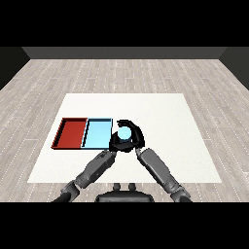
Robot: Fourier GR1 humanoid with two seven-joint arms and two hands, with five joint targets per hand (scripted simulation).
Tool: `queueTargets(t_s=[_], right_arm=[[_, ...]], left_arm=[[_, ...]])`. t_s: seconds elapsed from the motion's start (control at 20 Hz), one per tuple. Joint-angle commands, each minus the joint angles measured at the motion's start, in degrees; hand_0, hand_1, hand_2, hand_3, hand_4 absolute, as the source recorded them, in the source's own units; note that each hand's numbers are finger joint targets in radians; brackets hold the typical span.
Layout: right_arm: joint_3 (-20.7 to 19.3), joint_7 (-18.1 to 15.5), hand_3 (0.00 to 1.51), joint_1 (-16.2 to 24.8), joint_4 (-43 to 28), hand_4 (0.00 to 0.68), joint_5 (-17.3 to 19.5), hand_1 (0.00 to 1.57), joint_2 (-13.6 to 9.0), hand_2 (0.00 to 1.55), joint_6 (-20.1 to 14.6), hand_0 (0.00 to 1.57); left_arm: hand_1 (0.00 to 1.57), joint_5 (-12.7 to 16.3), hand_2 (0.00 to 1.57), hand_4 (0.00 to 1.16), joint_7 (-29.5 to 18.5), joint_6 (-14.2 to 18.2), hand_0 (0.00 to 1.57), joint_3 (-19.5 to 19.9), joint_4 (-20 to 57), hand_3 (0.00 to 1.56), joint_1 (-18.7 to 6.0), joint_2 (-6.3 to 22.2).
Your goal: Pick the blue can and put it in the blue box
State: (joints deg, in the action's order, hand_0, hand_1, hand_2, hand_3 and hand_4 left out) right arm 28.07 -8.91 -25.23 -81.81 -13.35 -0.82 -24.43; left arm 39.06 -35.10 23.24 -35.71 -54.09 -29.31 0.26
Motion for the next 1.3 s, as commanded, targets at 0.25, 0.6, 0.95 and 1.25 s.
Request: queueTargets(t_s=[0.25, 0.6, 0.95, 1.25], right_arm=[[0.8, -0.9, 0.0, -3.2, 4.5, 0.0, 0.3, 0.0, 0.8, 0.0, -0.8, 0.0], [-7.8, -1.6, 0.0, 5.9, -7.3, 0.0, -1.7, 0.0, -2.6, 0.0, 6.6, 0.0], [-17.0, -5.8, 0.0, 13.5, -14.0, 0.0, -9.1, 0.0, -4.0, 0.0, 7.9, 0.0], [-18.5, -5.2, 0.0, 19.6, -18.5, 0.0, -10.2, 0.0, -5.2, 0.0, 9.0, 0.0]], left_arm=[[1.57, 0.5, 1.57, 1.13, -1.8, -2.8, 1.57, 2.6, 3.7, 1.52, -1.7, -0.2], [1.57, -2.6, 1.57, 1.15, 2.1, 5.1, 1.57, 1.9, -0.9, 1.53, -1.9, -0.2], [1.57, -5.4, 1.57, 1.15, -0.4, 0.6, 1.57, 8.0, 4.0, 1.53, -2.2, 5.4], [1.57, -8.0, 1.57, 1.15, 7.8, 3.3, 1.57, 11.4, 2.7, 1.52, -4.7, 12.3]])
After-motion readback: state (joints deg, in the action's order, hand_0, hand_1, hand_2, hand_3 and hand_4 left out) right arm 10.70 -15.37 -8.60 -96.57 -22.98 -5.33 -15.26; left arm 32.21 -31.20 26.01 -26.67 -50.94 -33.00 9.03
